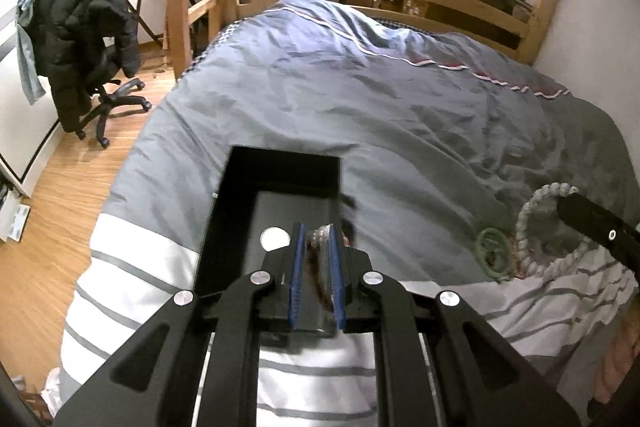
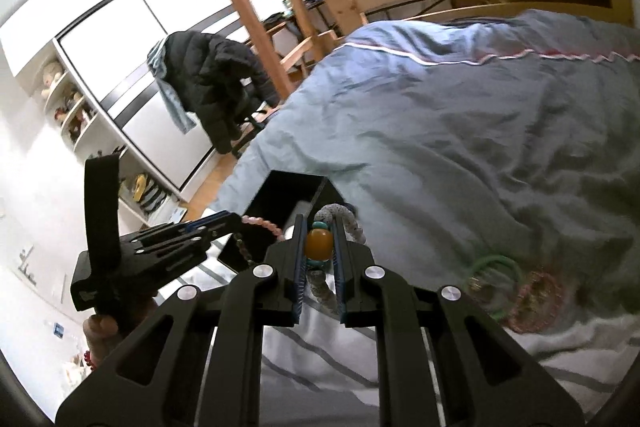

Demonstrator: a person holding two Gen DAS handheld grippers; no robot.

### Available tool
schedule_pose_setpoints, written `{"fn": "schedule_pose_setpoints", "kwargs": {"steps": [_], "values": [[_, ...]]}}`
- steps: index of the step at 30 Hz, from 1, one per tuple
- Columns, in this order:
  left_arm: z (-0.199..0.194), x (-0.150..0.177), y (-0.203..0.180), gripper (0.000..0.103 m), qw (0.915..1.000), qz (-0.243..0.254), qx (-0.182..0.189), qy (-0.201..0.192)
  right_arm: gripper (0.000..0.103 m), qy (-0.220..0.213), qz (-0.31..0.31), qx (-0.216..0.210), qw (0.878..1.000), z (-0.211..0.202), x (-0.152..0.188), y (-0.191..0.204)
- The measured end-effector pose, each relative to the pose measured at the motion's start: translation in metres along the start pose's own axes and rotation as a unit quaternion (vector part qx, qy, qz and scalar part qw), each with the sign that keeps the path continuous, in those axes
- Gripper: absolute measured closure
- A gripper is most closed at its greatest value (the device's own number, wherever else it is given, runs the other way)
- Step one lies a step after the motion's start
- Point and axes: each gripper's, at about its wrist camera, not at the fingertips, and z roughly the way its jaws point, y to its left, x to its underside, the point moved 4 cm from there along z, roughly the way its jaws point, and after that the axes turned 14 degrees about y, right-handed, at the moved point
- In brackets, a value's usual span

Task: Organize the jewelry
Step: 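Carry the beaded bracelet in the right gripper into the black box and release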

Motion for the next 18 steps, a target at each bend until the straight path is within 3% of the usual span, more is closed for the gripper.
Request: {"fn": "schedule_pose_setpoints", "kwargs": {"steps": [9, 18], "values": [[0.019, -0.008, 0.035, 0.091, 0.9994, -0.029, -0.004, 0.017, 0.090, 0.037, -0.027, -0.031, 0.998, 0.077, -0.028, 0.050], [0.031, -0.003, 0.085, 0.090, 0.9946, -0.097, -0.001, 0.036, 0.090, 0.082, -0.037, -0.042, 0.995, 0.135, -0.026, 0.073]]}}
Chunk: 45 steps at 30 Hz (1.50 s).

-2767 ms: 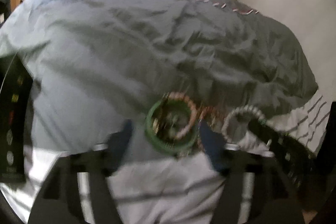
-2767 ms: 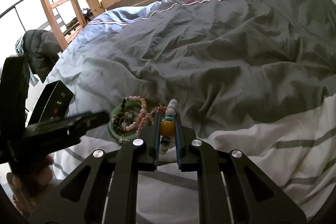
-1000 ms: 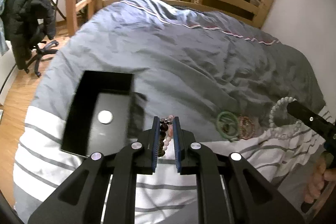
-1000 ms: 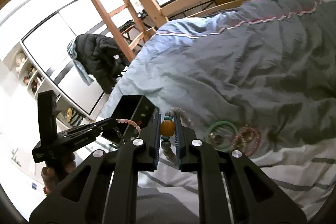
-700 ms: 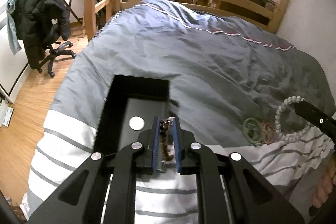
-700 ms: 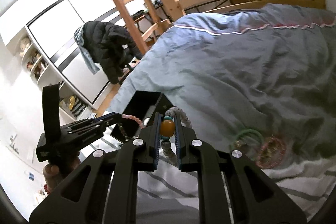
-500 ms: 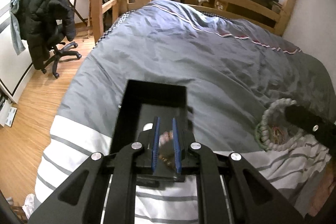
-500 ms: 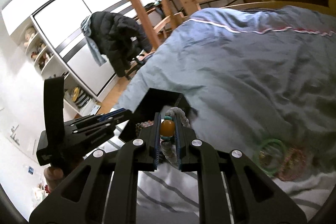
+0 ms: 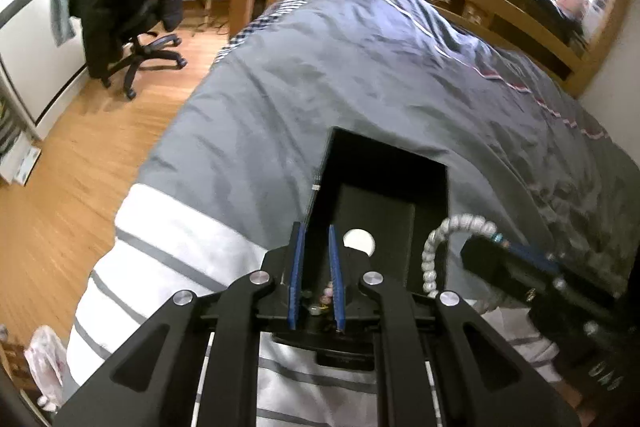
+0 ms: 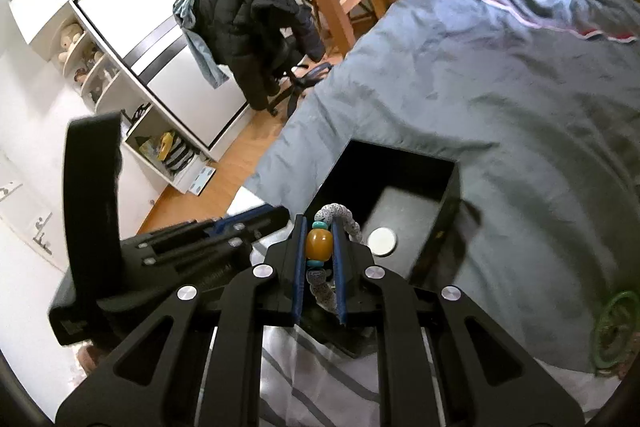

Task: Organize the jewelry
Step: 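Carry the beaded bracelet in the right gripper into the black box and release, then move the left gripper to the green jade bangle and close on it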

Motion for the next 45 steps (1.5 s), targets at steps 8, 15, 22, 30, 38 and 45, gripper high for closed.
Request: {"fn": "schedule_pose_setpoints", "kwargs": {"steps": [8, 15, 22, 30, 38, 45], "values": [[-0.017, -0.002, 0.019, 0.034, 0.9983, -0.032, 0.029, -0.039, 0.047, 0.013, 0.010, 0.027, 0.999, 0.007, 0.008, -0.008], [-0.017, 0.000, -0.006, 0.024, 0.9985, 0.003, 0.021, -0.050, 0.010, -0.059, 0.029, 0.141, 0.988, -0.058, 0.020, -0.049], [-0.016, 0.010, -0.066, 0.015, 0.9959, 0.056, 0.047, -0.053, 0.009, -0.047, 0.088, 0.229, 0.968, -0.126, 0.065, -0.132], [0.012, 0.036, -0.150, 0.015, 0.9910, 0.113, 0.067, -0.026, 0.009, -0.053, 0.131, 0.258, 0.956, -0.172, 0.108, -0.184], [0.055, 0.055, -0.219, 0.019, 0.9822, 0.160, 0.097, 0.009, 0.009, -0.052, 0.140, 0.264, 0.953, -0.175, 0.136, -0.215], [0.112, 0.058, -0.258, 0.044, 0.9756, 0.191, 0.088, 0.063, 0.030, -0.051, 0.180, 0.252, 0.950, -0.152, 0.155, -0.257]]}}
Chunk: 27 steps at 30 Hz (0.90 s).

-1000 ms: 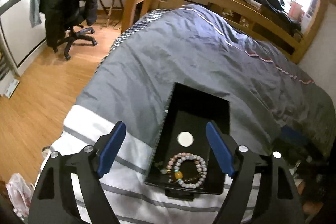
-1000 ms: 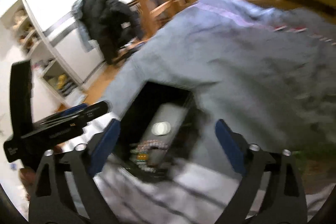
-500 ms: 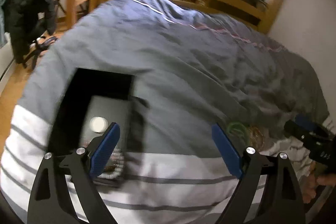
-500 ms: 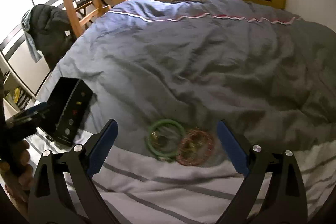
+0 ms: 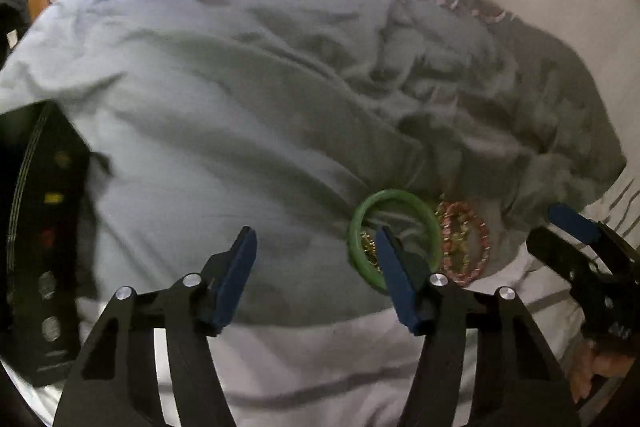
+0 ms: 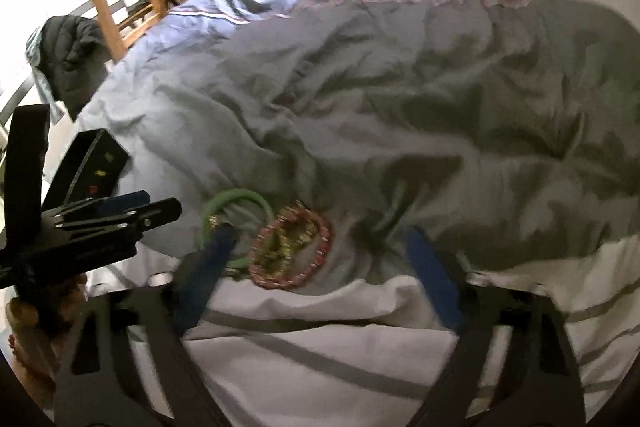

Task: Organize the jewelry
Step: 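Move the left gripper to the green jade bangle and close on it, then grasp the red beaded bracelet with the right gripper while the left holds the bangle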

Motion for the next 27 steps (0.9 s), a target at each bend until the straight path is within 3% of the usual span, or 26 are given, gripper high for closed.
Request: {"fn": "schedule_pose_setpoints", "kwargs": {"steps": [4, 11, 13, 15, 16, 19, 21, 22, 27], "values": [[0.015, -0.002, -0.003, 0.048, 0.9997, 0.017, -0.011, 0.012, 0.051, 0.021, 0.008, -0.008, 1.000, 0.028, -0.006, 0.000], [0.024, -0.009, -0.013, 0.051, 0.9986, 0.052, 0.002, 0.003, 0.060, 0.042, -0.043, 0.024, 0.998, 0.055, -0.006, 0.016], [0.025, -0.010, -0.016, 0.059, 0.9982, 0.059, -0.004, 0.003, 0.076, 0.043, -0.043, 0.042, 0.997, 0.056, -0.007, 0.014], [0.027, -0.010, -0.016, 0.077, 0.9981, 0.061, -0.004, 0.010, 0.084, 0.039, -0.047, 0.050, 0.997, 0.055, -0.007, 0.014], [0.027, -0.010, -0.016, 0.081, 0.9982, 0.060, -0.004, 0.010, 0.090, 0.035, -0.050, 0.058, 0.996, 0.054, -0.007, 0.015], [0.023, -0.010, -0.017, 0.094, 0.9983, 0.057, 0.006, 0.011, 0.093, 0.014, -0.047, 0.058, 0.997, 0.043, -0.006, 0.013], [0.018, -0.008, -0.015, 0.094, 0.9984, 0.056, 0.005, 0.007, 0.093, -0.005, -0.042, 0.052, 0.998, 0.035, -0.006, 0.012], [0.015, -0.007, -0.016, 0.094, 0.9985, 0.055, 0.006, 0.003, 0.099, -0.018, -0.041, 0.050, 0.998, 0.028, -0.006, 0.012], [-0.004, -0.005, -0.015, 0.094, 0.9985, 0.048, 0.010, -0.023, 0.099, -0.070, -0.058, 0.043, 0.995, 0.005, -0.008, 0.024]]}}
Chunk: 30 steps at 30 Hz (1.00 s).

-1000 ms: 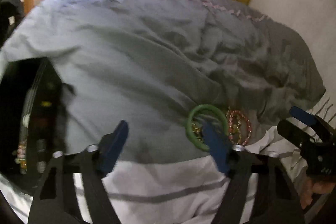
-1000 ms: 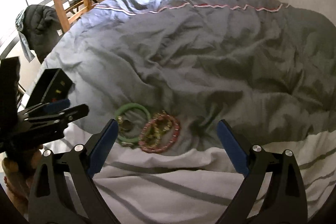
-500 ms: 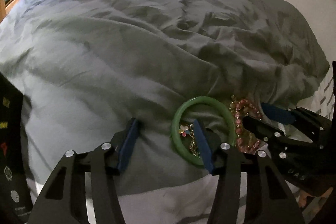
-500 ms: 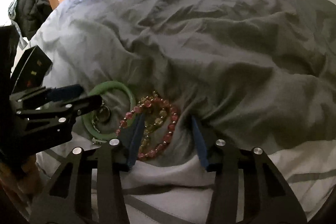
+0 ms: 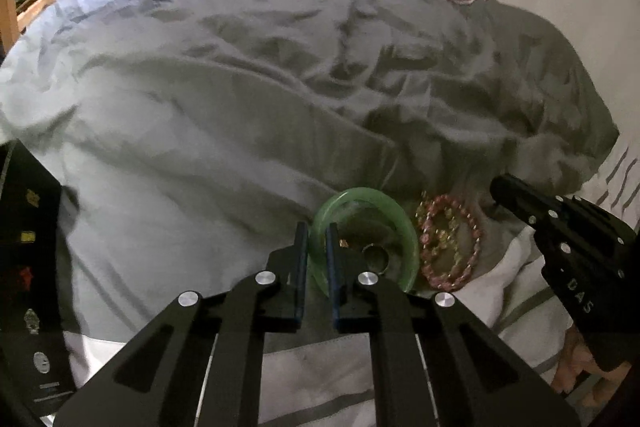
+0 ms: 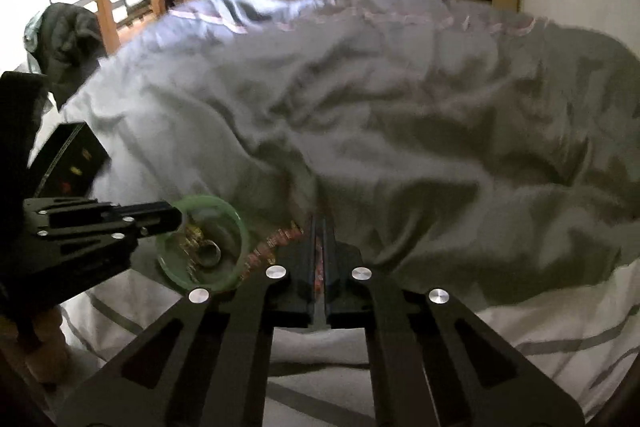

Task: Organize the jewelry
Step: 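Grasp the red beaded bracelet with the right gripper while the left holds the bangle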

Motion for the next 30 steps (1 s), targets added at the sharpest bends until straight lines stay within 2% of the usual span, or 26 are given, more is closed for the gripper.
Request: {"fn": "schedule_pose_setpoints", "kwargs": {"steps": [3, 10, 14, 17, 19, 21, 23, 24, 25, 26, 27, 30], "values": [[-0.003, -0.001, 0.002, 0.094, 1.0000, -0.001, 0.003, -0.006, 0.099, 0.019, -0.006, -0.006, 1.000, 0.008, 0.002, 0.003], [-0.014, -0.008, 0.004, 0.093, 0.9994, -0.008, 0.017, -0.027, 0.094, 0.118, 0.019, -0.016, 0.993, 0.054, 0.011, -0.008], [-0.011, -0.007, 0.002, 0.093, 0.9997, -0.003, 0.014, -0.022, 0.090, 0.113, 0.044, -0.045, 0.992, 0.053, 0.011, -0.012], [-0.011, -0.006, 0.000, 0.093, 0.9997, 0.003, 0.008, -0.022, 0.074, 0.114, 0.070, -0.084, 0.987, 0.052, 0.011, -0.018], [-0.012, -0.006, -0.002, 0.093, 0.9997, 0.005, 0.009, -0.023, 0.065, 0.113, 0.064, -0.083, 0.988, 0.052, 0.012, -0.016], [-0.012, -0.006, -0.001, 0.093, 0.9997, 0.004, 0.010, -0.024, 0.063, 0.113, 0.052, -0.069, 0.990, 0.052, 0.013, -0.010], [-0.011, -0.006, -0.001, 0.093, 0.9997, 0.002, 0.011, -0.022, 0.064, 0.116, 0.036, -0.055, 0.991, 0.055, 0.013, -0.004], [-0.010, -0.006, 0.000, 0.093, 0.9997, 0.001, 0.011, -0.021, 0.068, 0.118, 0.031, -0.053, 0.991, 0.057, 0.013, -0.003], [-0.010, -0.006, 0.000, 0.093, 0.9997, 0.001, 0.011, -0.021, 0.079, 0.120, 0.024, -0.050, 0.991, 0.057, 0.013, -0.002], [-0.010, -0.006, -0.001, 0.093, 0.9997, 0.002, 0.011, -0.021, 0.082, 0.120, 0.021, -0.048, 0.991, 0.057, 0.014, -0.002], [-0.010, -0.006, 0.000, 0.093, 0.9997, 0.002, 0.011, -0.021, 0.089, 0.117, 0.020, -0.046, 0.992, 0.055, 0.013, -0.002], [-0.010, -0.006, 0.000, 0.093, 0.9997, 0.001, 0.011, -0.022, 0.094, 0.087, 0.026, -0.061, 0.994, 0.045, 0.010, -0.005]]}}
